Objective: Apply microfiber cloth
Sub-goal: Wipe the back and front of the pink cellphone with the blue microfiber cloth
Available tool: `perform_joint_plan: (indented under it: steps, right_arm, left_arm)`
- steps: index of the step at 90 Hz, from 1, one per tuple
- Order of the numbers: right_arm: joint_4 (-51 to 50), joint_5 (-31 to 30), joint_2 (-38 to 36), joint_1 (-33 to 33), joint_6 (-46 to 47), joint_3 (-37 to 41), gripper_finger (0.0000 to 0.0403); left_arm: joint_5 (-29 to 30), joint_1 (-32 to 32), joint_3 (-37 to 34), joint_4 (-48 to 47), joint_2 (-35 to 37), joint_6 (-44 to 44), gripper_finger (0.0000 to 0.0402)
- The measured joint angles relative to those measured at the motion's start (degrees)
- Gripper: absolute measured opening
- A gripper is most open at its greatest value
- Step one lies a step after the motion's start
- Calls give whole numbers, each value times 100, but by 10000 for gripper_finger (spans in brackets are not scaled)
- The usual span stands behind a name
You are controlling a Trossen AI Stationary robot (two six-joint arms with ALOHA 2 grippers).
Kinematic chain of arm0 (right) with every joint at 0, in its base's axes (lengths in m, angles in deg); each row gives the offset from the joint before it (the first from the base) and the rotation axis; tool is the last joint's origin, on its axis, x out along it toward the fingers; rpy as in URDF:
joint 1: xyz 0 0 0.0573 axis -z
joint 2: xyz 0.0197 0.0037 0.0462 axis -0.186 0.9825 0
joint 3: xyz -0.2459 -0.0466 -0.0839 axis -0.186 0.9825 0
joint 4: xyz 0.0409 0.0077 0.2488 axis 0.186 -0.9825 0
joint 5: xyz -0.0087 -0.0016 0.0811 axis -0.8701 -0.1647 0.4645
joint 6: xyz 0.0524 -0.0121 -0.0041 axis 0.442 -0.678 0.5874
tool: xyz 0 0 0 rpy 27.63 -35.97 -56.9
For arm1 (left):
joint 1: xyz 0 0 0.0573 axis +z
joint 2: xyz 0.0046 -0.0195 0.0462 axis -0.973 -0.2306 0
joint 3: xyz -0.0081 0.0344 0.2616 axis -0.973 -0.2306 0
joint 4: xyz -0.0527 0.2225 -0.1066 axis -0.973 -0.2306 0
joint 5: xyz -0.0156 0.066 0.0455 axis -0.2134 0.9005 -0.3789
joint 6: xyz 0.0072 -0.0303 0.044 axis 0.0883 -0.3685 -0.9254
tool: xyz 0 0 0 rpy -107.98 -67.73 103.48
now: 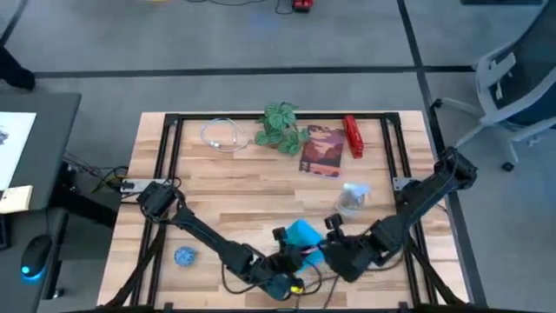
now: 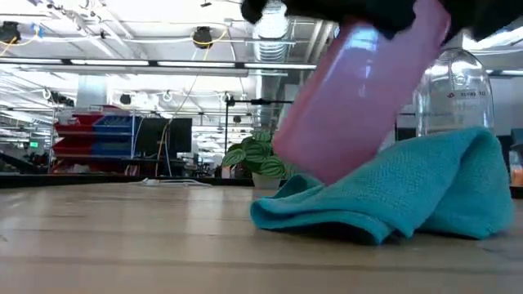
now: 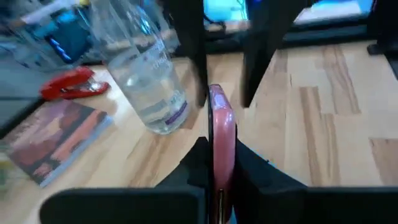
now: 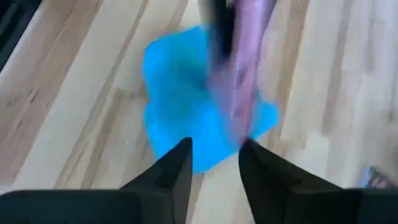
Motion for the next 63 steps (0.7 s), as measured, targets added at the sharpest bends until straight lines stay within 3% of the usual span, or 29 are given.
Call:
perform_joint_plan:
  steps: [10, 19, 45, 63]
  right_arm:
    - [181, -90, 2, -299, 540, 377, 144]
    - [870, -269, 6, -463, 953, 850, 155]
    - [3795, -790, 42, -377, 1259, 2145, 176]
    - [4727, -820, 332, -53, 1199, 2561, 158]
  left_arm:
    - [575, -92, 13, 482, 11, 3, 9]
    - [959, -111, 9, 422, 11, 909, 9]
    - [994, 70, -430, 78, 11, 2323, 9]
    - [939, 120, -685, 116, 7, 3108, 9]
